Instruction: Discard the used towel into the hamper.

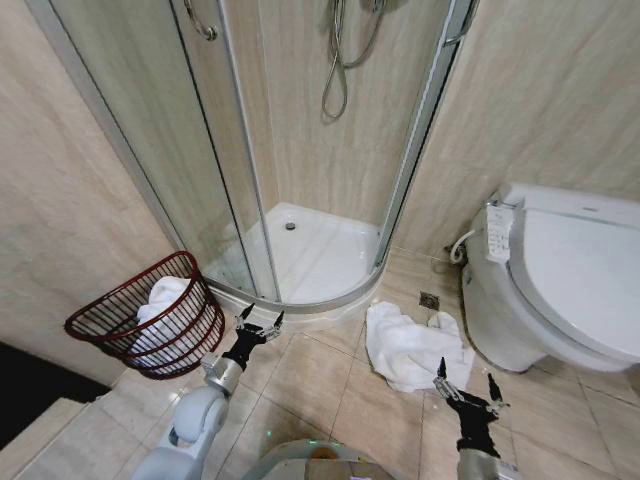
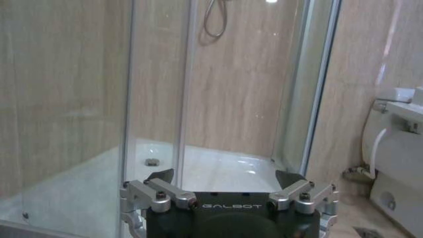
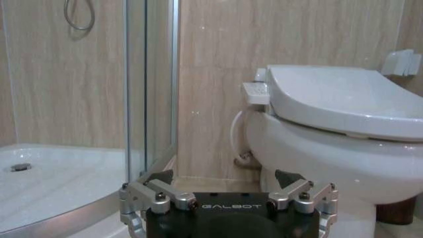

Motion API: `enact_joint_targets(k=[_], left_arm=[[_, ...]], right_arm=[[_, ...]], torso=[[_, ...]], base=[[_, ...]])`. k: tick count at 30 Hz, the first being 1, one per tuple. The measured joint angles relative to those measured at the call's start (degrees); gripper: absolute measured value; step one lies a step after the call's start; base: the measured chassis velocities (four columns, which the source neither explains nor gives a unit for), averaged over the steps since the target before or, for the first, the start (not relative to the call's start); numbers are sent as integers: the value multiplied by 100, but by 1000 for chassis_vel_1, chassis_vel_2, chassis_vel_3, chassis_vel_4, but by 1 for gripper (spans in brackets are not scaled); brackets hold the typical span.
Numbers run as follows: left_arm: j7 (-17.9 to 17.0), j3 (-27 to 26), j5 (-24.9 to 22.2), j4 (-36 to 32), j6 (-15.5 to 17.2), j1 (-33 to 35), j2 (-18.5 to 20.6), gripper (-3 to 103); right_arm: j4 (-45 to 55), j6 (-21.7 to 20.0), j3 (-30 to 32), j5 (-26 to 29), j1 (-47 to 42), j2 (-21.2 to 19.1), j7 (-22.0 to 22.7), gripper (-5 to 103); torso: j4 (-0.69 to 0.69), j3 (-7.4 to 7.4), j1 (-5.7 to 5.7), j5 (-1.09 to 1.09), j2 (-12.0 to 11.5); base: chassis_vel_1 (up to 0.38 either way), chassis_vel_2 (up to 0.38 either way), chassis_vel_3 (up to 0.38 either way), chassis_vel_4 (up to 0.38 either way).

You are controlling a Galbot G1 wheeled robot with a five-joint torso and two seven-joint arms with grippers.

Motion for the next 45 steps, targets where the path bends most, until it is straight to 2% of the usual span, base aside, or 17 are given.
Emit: enact_joint_targets(k=[19, 45], left_arm=[[-25, -162, -27, -76, -86, 41, 0, 100], [-62, -161, -30, -131, -81, 22, -36, 100]], right_arm=[[84, 4, -82, -165, -66, -51, 2, 100], [-1, 59, -148, -98, -38, -115, 44, 100]], torso=[[-1, 0, 0, 0, 0], [0, 0, 1, 1, 0]], base=[[-7, -12, 6, 6], [-110, -116, 129, 121]])
